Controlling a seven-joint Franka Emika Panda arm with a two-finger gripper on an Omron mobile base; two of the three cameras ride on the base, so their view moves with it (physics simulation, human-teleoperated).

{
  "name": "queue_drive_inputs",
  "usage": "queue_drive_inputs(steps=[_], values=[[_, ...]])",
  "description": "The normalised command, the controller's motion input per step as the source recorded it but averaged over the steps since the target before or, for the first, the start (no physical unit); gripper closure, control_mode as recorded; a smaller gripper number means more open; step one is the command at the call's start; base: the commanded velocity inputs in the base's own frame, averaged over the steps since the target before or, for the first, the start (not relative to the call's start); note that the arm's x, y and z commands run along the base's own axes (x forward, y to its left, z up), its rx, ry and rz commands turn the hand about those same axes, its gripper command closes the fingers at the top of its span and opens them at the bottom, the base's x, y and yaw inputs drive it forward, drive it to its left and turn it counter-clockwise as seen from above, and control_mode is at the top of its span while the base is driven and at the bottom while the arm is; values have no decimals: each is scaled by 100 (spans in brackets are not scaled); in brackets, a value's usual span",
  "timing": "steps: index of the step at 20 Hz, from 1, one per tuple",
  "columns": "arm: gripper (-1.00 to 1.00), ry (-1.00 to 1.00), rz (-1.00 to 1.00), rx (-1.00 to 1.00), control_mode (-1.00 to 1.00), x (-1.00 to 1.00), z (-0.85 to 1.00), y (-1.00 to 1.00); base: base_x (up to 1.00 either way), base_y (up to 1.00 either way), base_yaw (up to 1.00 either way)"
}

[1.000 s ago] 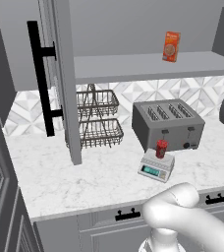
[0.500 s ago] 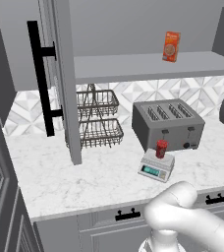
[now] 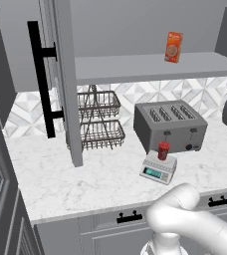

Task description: Pick the yogurt and place it on the digital scale for weighing, and close the cabinet.

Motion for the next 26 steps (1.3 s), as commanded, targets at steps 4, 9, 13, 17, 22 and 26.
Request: queue_drive_inputs(steps=[4, 9, 13, 17, 22, 26], values=[[-100, 43, -11, -47, -100, 21, 35, 100, 0, 0, 0], [-100, 17, -23, -28, -100, 54, 10, 100, 0, 0, 0], [-100, 4, -32, -15, -100, 85, -5, 100, 0, 0, 0], [-100, 2, -23, -8, -100, 100, -14, 100, 0, 0, 0], [-100, 2, -7, 0, -100, 100, -20, 96, 0, 0, 0], [-100, 17, 0, 0, -100, 100, -15, 63, 0, 0, 0]])
